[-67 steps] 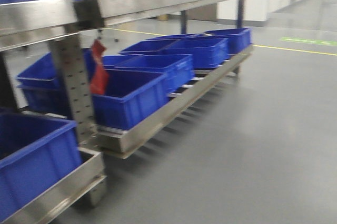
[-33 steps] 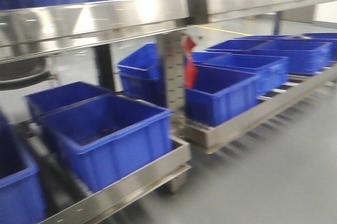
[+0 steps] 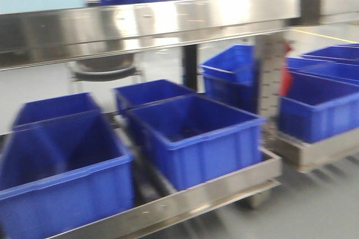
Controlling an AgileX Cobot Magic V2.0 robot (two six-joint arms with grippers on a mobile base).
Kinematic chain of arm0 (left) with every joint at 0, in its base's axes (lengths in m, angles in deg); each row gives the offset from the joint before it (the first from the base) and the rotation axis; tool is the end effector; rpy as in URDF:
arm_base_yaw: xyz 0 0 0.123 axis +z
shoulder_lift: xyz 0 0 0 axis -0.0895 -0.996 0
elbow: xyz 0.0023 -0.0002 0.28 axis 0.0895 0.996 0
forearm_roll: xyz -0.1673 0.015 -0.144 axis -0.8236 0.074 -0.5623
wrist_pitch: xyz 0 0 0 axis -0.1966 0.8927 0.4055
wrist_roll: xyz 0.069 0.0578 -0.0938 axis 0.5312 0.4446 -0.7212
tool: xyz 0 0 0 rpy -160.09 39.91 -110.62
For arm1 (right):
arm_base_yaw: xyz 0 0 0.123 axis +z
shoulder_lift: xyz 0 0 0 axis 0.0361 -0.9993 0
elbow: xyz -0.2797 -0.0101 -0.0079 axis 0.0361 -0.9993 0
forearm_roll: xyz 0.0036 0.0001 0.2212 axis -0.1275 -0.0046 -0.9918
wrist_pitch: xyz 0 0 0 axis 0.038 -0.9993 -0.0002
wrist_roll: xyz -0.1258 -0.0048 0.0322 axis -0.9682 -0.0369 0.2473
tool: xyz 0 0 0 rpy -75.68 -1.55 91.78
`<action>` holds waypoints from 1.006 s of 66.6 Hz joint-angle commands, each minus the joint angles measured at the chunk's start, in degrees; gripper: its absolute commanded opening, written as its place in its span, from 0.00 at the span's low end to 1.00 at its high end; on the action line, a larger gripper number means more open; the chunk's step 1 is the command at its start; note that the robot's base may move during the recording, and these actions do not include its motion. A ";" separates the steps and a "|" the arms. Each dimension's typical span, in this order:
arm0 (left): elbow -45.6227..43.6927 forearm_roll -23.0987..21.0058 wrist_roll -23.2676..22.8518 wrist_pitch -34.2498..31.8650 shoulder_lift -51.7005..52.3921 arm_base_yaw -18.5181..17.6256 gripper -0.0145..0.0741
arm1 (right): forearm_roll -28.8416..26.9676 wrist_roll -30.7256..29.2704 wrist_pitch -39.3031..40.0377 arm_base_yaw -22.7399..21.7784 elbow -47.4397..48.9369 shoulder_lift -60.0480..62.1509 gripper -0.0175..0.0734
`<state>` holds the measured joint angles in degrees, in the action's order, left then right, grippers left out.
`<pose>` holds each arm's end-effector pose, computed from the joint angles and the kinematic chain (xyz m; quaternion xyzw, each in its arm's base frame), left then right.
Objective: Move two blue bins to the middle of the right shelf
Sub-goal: 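Drive the base toward the other shelf of blue bins, then align the base in front of the shelf holding the bin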
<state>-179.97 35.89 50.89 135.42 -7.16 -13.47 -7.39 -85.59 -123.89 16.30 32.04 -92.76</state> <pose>0.3302 -0.1001 0.4817 0.0898 0.8050 -0.0749 0.5816 0.3030 0.1123 0.4664 -0.0947 0.8067 0.1691 0.5583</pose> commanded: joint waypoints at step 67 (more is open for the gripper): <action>-0.49 -0.88 0.47 -3.22 0.41 -0.13 0.04 | -2.09 -0.73 3.14 0.18 0.35 1.00 0.02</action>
<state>-179.97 35.89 50.89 135.42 -7.16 -13.47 -7.39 -85.59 -123.85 16.30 32.04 -92.76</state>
